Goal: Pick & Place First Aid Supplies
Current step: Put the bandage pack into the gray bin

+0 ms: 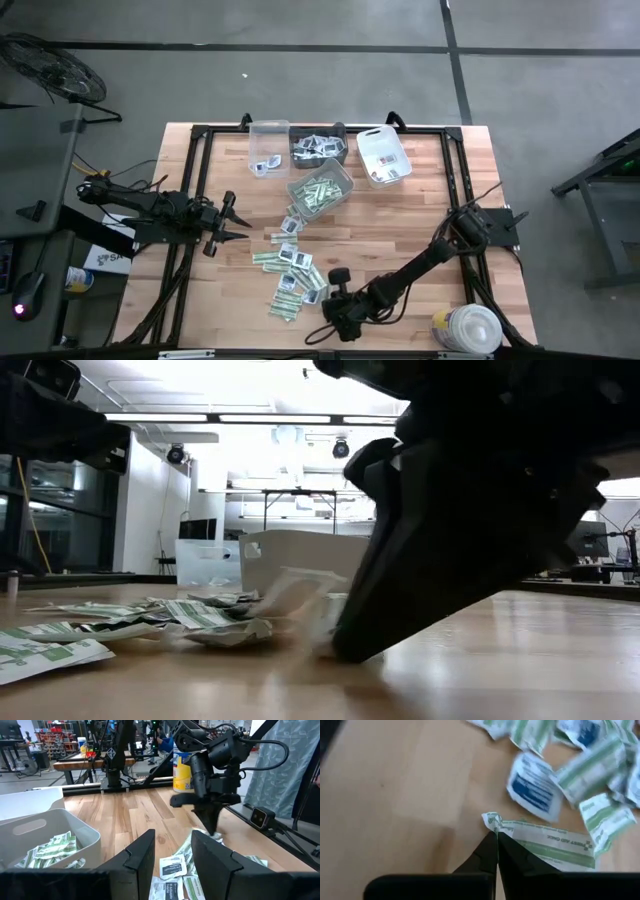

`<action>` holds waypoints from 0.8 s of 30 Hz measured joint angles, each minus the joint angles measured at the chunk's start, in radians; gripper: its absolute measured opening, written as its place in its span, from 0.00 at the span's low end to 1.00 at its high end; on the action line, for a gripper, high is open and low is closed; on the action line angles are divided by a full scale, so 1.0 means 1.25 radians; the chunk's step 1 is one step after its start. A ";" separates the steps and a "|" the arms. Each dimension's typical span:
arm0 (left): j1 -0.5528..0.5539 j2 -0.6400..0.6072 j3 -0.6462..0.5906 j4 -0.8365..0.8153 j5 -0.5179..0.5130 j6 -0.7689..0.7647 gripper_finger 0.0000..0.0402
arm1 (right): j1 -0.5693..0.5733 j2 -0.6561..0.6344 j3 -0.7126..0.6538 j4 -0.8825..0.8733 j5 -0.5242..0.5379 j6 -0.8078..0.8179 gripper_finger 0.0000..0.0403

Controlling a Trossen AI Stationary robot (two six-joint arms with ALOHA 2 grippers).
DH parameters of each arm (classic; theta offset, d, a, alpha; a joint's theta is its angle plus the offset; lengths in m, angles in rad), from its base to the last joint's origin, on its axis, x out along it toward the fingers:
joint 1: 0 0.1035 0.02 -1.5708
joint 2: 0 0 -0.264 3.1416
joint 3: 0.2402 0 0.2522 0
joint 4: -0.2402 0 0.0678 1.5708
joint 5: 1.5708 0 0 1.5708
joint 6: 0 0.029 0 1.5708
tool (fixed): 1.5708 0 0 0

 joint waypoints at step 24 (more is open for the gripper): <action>0.000 0.000 0.000 0.000 0.000 0.000 0.32 | -0.067 -0.176 0.000 -0.130 0.085 0.040 0.00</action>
